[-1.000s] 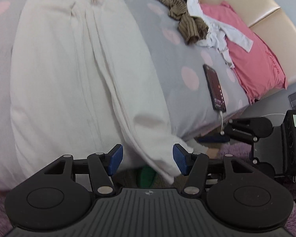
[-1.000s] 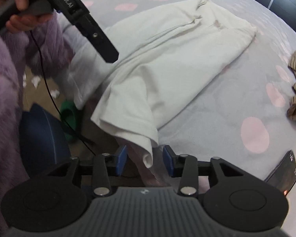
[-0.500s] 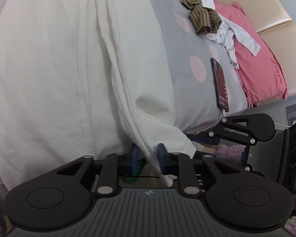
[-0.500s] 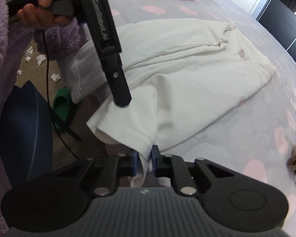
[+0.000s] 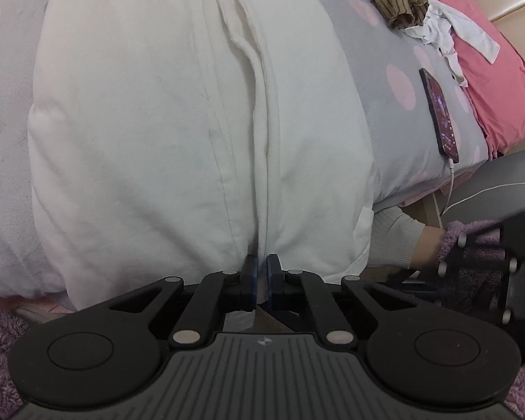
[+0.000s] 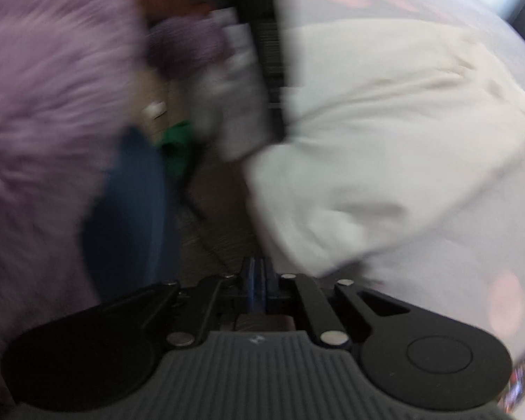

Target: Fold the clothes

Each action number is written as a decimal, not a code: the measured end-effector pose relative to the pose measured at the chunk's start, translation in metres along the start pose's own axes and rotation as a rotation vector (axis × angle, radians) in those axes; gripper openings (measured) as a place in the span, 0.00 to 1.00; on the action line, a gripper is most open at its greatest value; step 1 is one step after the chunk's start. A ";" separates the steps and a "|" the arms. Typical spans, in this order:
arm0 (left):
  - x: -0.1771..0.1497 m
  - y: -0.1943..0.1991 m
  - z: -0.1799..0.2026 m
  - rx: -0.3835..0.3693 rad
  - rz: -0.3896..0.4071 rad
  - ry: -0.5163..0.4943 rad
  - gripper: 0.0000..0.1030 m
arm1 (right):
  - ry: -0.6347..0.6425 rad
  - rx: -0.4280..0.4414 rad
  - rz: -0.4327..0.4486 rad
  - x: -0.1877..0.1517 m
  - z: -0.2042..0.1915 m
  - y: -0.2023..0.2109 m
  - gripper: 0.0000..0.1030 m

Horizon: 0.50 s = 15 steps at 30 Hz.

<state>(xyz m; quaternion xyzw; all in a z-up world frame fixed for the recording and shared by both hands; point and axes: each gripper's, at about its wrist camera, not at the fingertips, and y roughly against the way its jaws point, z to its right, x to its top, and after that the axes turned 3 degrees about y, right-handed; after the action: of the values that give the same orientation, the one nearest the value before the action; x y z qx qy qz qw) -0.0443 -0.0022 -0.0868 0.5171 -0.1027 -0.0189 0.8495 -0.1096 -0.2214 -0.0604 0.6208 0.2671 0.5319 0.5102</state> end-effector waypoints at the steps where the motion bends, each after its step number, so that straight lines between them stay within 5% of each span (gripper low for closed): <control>1: 0.000 0.001 0.000 -0.005 0.005 0.000 0.03 | -0.047 -0.023 0.010 -0.001 0.009 0.002 0.07; 4: 0.002 0.002 0.000 -0.008 0.012 -0.005 0.03 | -0.086 -0.092 0.027 -0.005 0.025 0.000 0.15; 6: 0.002 0.002 0.000 -0.006 0.012 -0.008 0.03 | -0.026 -0.111 0.004 -0.007 0.022 -0.010 0.37; 15: 0.007 -0.004 0.001 -0.026 0.019 -0.006 0.03 | 0.189 -0.202 -0.048 -0.010 -0.008 -0.050 0.34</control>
<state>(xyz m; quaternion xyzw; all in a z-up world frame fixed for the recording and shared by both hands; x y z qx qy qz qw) -0.0373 -0.0058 -0.0888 0.5049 -0.1098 -0.0138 0.8560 -0.1095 -0.2101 -0.1108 0.5069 0.2738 0.6000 0.5551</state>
